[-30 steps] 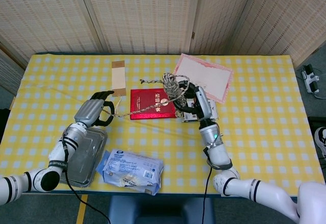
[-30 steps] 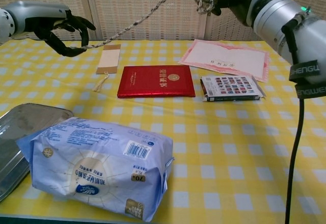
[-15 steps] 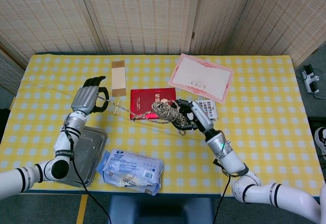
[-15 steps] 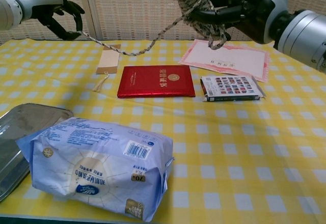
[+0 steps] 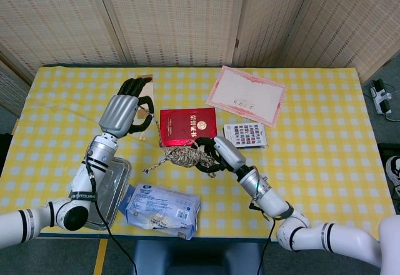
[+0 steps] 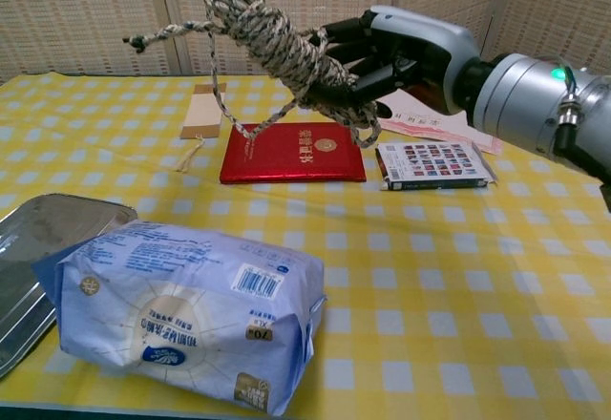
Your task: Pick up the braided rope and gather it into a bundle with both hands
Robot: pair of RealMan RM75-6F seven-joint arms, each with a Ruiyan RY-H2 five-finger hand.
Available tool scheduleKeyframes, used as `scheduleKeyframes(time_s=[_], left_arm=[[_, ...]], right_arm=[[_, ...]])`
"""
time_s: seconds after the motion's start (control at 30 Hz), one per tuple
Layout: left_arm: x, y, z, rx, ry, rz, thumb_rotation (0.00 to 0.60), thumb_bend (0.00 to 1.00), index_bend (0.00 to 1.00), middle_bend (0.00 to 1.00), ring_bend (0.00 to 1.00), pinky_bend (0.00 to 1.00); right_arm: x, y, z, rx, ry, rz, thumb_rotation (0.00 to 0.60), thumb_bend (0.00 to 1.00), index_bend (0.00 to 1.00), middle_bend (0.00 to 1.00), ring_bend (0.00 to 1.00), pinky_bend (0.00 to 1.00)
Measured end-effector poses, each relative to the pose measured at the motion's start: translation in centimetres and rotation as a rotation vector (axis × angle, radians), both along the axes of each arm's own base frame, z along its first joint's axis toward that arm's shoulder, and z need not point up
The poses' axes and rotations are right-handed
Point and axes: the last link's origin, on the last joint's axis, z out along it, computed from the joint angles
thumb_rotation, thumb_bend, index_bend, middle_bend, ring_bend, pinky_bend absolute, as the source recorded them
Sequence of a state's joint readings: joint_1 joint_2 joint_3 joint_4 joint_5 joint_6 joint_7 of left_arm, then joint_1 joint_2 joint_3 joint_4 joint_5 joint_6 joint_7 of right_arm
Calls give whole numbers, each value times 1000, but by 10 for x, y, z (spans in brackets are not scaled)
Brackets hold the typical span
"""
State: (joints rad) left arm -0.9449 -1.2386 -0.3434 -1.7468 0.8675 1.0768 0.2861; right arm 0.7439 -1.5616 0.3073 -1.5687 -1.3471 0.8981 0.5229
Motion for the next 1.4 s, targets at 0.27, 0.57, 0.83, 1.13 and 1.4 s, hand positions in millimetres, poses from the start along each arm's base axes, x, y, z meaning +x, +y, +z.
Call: scheduleKeyframes(time_s=[0.27,0.57,0.83,1.13,1.4], left_arm=[[42,-27,0,-22,-52,-143,600,524,661,93,0,0],[71,-48,-14,-87,-103,-216,600,523,658,87,0,0],[67,-58,-25,-163,-150,-200,600,527,659,83,0,0],[44,-64,-27,-206,-175,-160,600,528,659,68,0,0],[19,-65,-30,-243,-155,-117,600,527,659,60,0,0]], right_arm=[[18,-4,-21,16,65,-22,600,688,870,726,892,843],[37,-9,-40,14,73,-84,600,689,878,736,899,850],[46,-22,-48,-24,-19,-253,600,688,878,741,903,854],[40,-37,-45,-84,-181,-398,600,690,884,743,905,856],[41,-44,-40,-133,-356,-462,600,690,890,748,902,856]])
